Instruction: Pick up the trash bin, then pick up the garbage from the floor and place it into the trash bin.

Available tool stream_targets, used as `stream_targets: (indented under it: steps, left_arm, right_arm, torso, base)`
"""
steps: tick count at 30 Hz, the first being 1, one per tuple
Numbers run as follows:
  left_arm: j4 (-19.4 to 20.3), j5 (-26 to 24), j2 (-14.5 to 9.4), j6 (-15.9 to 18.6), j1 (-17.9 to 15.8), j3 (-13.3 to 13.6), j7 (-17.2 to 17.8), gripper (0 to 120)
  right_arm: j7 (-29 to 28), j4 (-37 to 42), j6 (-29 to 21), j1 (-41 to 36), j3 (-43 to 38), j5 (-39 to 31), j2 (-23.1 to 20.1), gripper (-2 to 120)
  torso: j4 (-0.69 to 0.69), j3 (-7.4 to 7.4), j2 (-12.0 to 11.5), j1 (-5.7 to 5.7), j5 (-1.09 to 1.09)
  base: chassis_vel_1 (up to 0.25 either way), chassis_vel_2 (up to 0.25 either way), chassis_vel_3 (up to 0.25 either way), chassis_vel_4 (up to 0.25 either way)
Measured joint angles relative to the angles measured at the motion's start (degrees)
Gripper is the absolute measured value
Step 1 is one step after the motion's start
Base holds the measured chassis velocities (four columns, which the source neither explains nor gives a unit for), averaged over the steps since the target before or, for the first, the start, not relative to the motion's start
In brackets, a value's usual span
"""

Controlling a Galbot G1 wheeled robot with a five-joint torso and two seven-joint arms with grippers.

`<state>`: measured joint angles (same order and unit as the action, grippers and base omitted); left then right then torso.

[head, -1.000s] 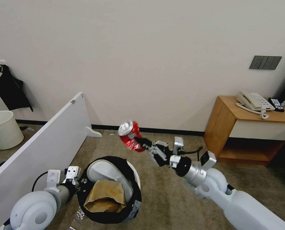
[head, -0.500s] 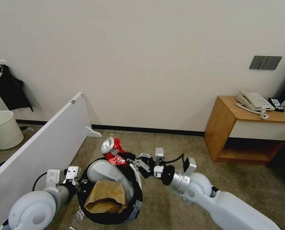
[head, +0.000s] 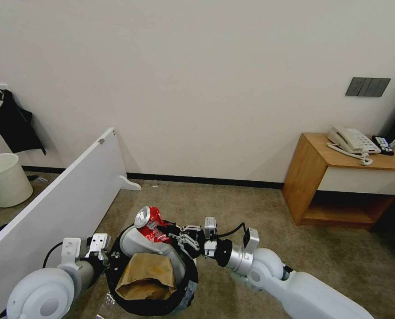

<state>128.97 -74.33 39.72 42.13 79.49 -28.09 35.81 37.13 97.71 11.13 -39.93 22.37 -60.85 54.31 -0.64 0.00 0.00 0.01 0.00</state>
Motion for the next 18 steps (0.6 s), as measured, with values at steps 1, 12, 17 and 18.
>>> stream_targets:
  steps: [1, 12, 17, 18]
  left_arm:
    - [0.3, -0.1, 0.0, 0.0, 0.3, -0.1, 0.0, 0]
    - [1.0, -0.4, 0.1, 0.0, 1.0, -0.5, 0.1, 0]
    - [1.4, -0.5, 0.2, 0.0, 1.2, -0.4, 0.2, 0]
    - [1.4, -0.5, 0.2, 0.0, 1.2, -0.4, 0.2, 0]
  right_arm:
    - [-0.1, -0.5, 0.1, -0.2, 0.1, 0.4, 0.1, 0]
    - [-0.4, -3.5, 0.4, -0.4, 1.8, 1.6, 1.5, 0]
    - [-0.6, -4.7, 0.5, 0.3, 3.0, 1.7, 1.9, 0]
    - [-0.6, -4.7, 0.5, 0.3, 3.0, 1.7, 1.9, 0]
  torso:
    - [0.00, 0.00, 0.0, 0.00, 0.00]
    - [0.00, 0.00, 0.0, 0.00, 0.00]
    - [0.00, 0.00, 0.0, 0.00, 0.00]
    - [0.00, 0.00, 0.0, 0.00, 0.00]
  base:
    - [0.000, 0.000, 0.000, 0.000]
    - [0.000, 0.000, 0.000, 0.000]
    - [0.000, 0.000, 0.000, 0.000]
    - [0.000, 0.000, 0.000, 0.000]
